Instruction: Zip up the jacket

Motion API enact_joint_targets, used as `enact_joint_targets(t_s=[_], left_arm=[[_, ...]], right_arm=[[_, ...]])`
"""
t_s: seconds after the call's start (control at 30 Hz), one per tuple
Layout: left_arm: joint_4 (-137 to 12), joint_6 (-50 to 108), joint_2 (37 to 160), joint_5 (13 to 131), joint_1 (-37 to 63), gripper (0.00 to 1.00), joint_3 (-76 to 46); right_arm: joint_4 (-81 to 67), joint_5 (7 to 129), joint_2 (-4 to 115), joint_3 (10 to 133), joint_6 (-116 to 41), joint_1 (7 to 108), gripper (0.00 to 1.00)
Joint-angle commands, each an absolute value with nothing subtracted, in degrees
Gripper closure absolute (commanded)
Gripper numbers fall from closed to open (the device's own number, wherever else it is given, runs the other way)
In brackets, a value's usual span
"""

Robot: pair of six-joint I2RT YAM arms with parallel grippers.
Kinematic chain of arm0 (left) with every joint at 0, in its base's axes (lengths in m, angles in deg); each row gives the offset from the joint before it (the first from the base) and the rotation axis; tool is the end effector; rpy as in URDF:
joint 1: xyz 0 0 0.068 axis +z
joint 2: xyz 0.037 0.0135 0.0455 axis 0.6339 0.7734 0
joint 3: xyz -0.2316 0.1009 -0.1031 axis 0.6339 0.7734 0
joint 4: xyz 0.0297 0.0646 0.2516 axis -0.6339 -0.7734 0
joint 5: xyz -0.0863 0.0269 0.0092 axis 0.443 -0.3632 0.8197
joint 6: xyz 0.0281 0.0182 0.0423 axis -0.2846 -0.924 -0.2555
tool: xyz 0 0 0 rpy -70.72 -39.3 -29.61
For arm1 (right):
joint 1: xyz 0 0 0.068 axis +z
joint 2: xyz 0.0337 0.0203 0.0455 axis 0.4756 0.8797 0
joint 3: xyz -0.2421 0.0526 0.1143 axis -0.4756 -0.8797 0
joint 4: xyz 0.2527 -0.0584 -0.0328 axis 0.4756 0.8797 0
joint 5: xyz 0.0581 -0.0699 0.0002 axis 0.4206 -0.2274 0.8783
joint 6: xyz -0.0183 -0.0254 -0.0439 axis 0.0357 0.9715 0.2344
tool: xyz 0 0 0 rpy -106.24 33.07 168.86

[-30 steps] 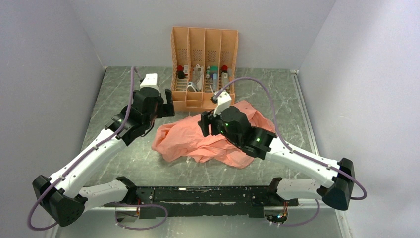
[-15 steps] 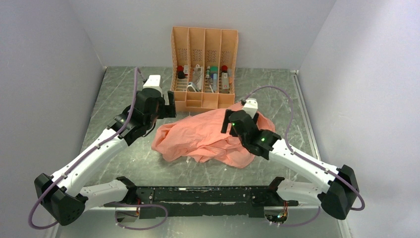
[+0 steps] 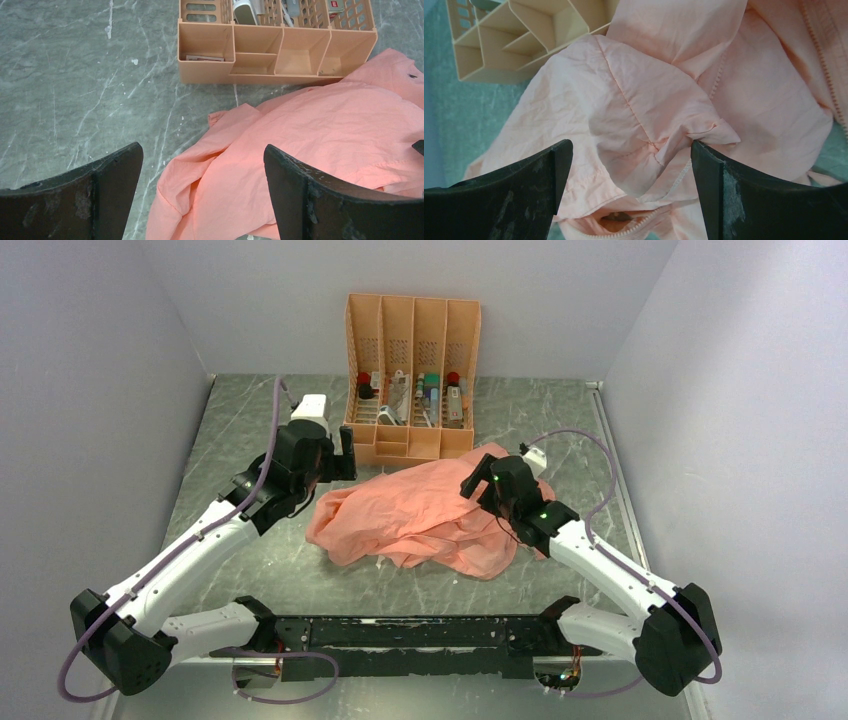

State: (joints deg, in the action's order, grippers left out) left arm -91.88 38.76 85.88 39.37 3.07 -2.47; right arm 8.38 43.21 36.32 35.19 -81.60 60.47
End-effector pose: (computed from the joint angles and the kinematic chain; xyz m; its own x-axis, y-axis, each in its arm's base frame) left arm 0.2018 -0.1300 0.3416 -0.4715 -0.0728 -0.8789 0.0867 0.9879 -0.1284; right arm 0.2009 0.1132 0.2423 -0.5668 0.5214 -0.6378 0.2144 0.8409 0.4969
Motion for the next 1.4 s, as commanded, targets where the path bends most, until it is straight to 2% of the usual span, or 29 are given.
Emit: enact_joint_targets(t_s=[0.0, 0.2, 0.63, 0.9, 0.93, 0.97, 1.03, 1.07, 1.37], left_arm=[[-91.3, 38.3, 84.8, 40.5, 2.9, 0.05, -1.8], [-91.7, 38.4, 84.9, 40.7, 2.9, 0.05, -2.1], [-92.2, 38.4, 84.0, 40.9, 2.9, 0.05, -2.2], [-92.7, 39.0, 83.2, 40.9, 2.9, 0.05, -2.1], [-92.8, 39.1, 83.1, 41.0, 2.9, 0.05, -2.0], [-92.7, 39.2, 83.0, 41.2, 2.9, 0.05, -1.9], [-92.7, 39.4, 82.6, 41.5, 2.9, 0.05, -1.9], [-92.8, 39.5, 82.5, 41.5, 2.9, 0.05, -1.8], [-93.4, 40.2, 81.0, 42.8, 2.9, 0.05, -2.4]], right_arm=[[6.4, 45.1, 36.6, 33.8, -88.2, 59.2, 0.09], [6.7, 45.4, 36.2, 32.7, -94.2, 58.7, 0.10], [3.7, 36.9, 35.9, 32.4, -102.1, 58.0, 0.27], [-0.3, 34.4, 34.4, 33.8, -99.4, 57.1, 0.55], [-0.8, 34.2, 34.3, 34.1, -98.9, 57.1, 0.61], [-1.1, 34.1, 34.4, 34.6, -98.6, 57.1, 0.71], [-1.7, 34.3, 34.6, 35.9, -97.8, 57.0, 0.95], [-2.7, 34.6, 34.6, 36.4, -97.3, 57.0, 1.00], [-16.6, 43.6, 34.6, 44.1, -85.5, 57.0, 1.00]])
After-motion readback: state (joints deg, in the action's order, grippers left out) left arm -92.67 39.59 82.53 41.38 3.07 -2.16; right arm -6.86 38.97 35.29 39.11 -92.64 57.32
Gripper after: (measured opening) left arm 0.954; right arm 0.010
